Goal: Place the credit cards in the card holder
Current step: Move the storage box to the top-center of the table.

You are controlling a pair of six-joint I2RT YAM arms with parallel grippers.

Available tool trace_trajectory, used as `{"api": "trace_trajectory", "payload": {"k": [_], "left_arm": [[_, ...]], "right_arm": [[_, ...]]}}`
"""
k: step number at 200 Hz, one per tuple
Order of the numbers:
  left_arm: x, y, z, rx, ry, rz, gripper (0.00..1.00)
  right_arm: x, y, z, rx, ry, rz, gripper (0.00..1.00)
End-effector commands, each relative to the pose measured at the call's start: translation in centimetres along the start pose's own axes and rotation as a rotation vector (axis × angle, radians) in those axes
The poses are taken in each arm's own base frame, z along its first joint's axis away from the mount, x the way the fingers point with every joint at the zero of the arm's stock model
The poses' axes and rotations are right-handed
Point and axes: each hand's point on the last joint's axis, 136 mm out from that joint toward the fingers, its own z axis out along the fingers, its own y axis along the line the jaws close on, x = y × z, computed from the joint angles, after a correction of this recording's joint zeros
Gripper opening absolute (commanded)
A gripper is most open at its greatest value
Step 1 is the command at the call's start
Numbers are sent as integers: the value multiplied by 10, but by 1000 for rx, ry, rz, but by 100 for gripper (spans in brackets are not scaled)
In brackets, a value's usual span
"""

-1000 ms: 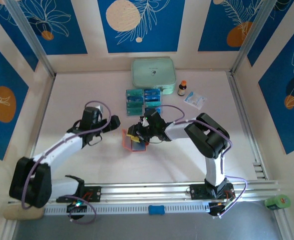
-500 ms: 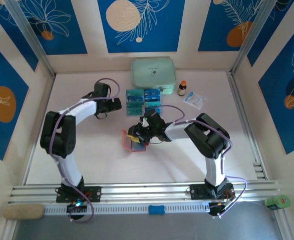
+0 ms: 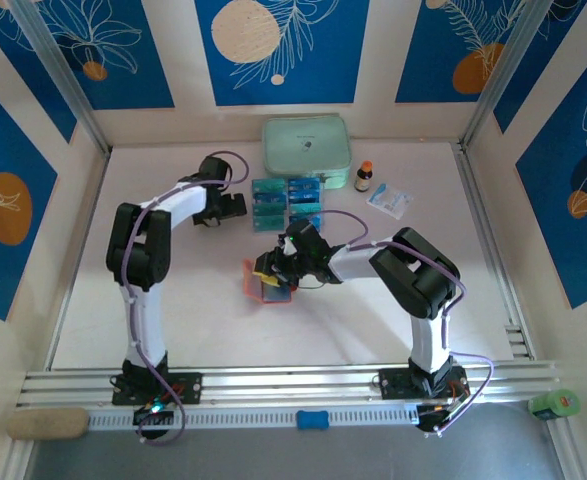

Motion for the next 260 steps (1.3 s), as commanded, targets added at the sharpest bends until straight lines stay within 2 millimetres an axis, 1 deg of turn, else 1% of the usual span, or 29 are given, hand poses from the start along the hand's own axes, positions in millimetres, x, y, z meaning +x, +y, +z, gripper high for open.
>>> {"api": "trace_trajectory", "payload": {"k": [1, 25, 67, 113, 134, 151, 173, 180, 196, 209, 220, 240, 260], "left_arm": [[-2, -19, -3, 22, 5, 60, 100], [-4, -38, -5, 44, -4, 93, 100], [1, -72, -5, 88, -9, 127, 100], [7, -118, -10, 149, -20, 169, 100], [3, -128, -18, 171, -28, 174, 100], [-5, -125, -32, 175, -53, 173, 100], [-18, -115, -59, 193, -89, 160, 100], [-19, -110, -66, 197, -96, 156, 100], [-20, -100, -89, 220, -128, 139, 100], [-14, -93, -105, 247, -141, 119, 100], [-5, -87, -118, 269, -148, 110, 100], [21, -74, -135, 301, -145, 94, 100], [54, -57, -145, 325, -122, 68, 100]], "right_arm": [[6, 1, -3, 16, 8, -12, 41], [6, 1, -2, 19, 7, -13, 41], [6, 0, -1, 25, 4, -12, 41], [6, -1, 1, 28, 7, -13, 41], [6, 0, 2, 28, 10, -17, 41], [5, 2, 2, 26, 10, -25, 41], [6, 4, 2, 23, 13, -33, 41], [7, 5, 2, 21, 15, -37, 40], [6, 7, -1, 22, 8, -46, 41], [6, 7, -2, 26, 4, -52, 41], [7, 7, -4, 28, 2, -56, 41], [6, 7, -6, 31, -4, -60, 41], [7, 8, -7, 31, -6, -63, 40]]}}
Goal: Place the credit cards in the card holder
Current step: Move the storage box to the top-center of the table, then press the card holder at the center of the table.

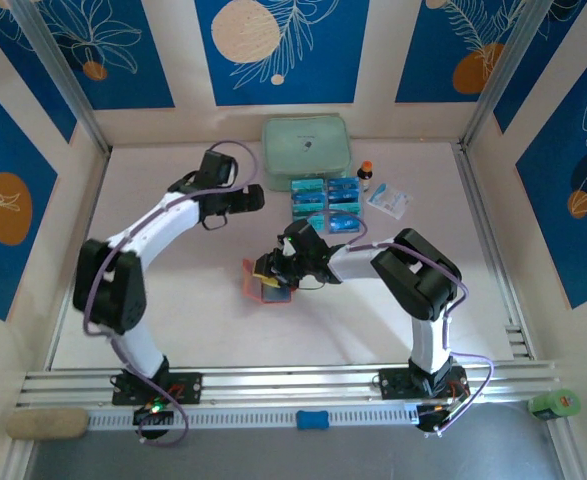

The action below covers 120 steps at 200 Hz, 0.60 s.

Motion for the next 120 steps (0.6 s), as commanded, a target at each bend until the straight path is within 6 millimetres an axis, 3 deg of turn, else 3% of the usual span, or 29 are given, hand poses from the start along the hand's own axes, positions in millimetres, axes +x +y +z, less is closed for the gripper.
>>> {"api": "trace_trajectory", "payload": {"k": [1, 45, 120], "left_arm": [[35, 3, -14, 55, 36, -43, 100], [91, 12, -34, 118, 77, -132, 100], [133, 20, -17, 85, 163, -117, 100]], "right_arm": [[3, 9, -6, -1, -4, -33, 40], [6, 7, -5, 3, 4, -34, 40], [11, 4, -4, 15, 9, -32, 40]]}}
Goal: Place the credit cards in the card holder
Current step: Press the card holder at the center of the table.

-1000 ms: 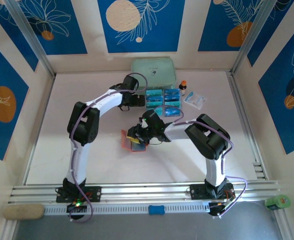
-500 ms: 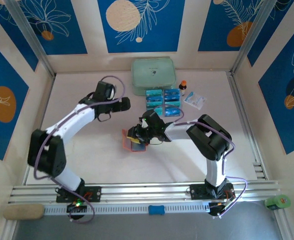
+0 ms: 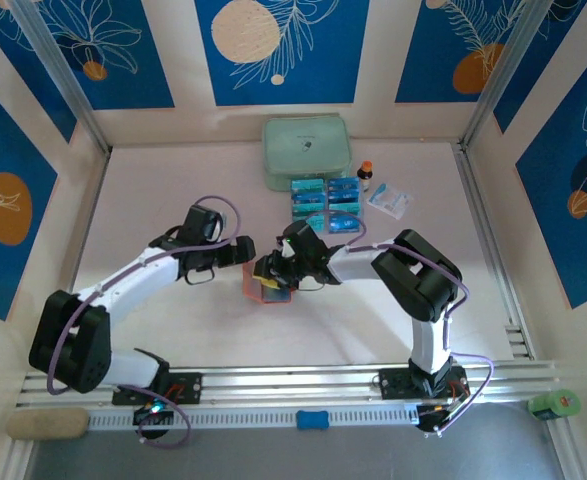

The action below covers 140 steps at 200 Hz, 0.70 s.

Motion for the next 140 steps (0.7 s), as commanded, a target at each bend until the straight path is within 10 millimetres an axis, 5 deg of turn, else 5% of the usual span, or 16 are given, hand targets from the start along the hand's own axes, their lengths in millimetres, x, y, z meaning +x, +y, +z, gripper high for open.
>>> {"api": "trace_trajectory", "payload": {"k": [1, 93, 140], "left_arm": [[8, -2, 8, 15, 23, -2, 100], [40, 27, 31, -70, 109, -4, 100], [42, 35, 31, -104, 101, 11, 100]], "right_arm": [[5, 5, -6, 4, -2, -22, 40], [8, 4, -21, 16, -19, -46, 39], [4, -16, -40, 119, -61, -95, 39]]}}
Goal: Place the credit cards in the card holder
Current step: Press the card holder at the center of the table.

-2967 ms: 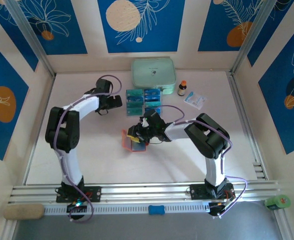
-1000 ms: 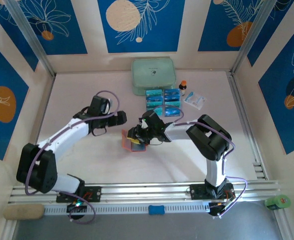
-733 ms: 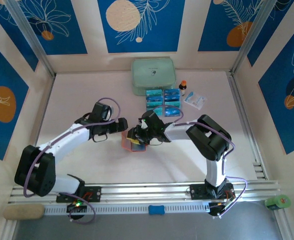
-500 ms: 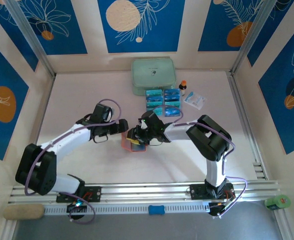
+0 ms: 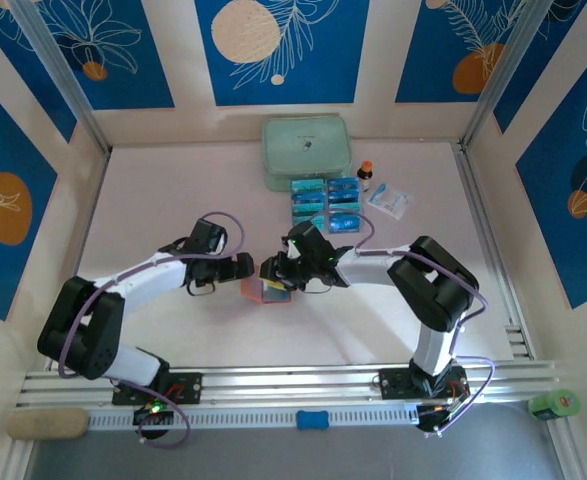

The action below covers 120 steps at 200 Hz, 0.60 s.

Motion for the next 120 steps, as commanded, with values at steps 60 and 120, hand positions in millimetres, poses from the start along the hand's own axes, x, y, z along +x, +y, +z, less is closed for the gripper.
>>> {"api": "trace_trajectory", "payload": {"k": [60, 120], "left_arm": [[3, 21, -1, -118, -7, 70, 100], [4, 37, -1, -206, 2, 118, 100]], "right_arm": [[-11, -48, -25, 173, -52, -48, 37], [-9, -64, -28, 194, -54, -15, 35]]}}
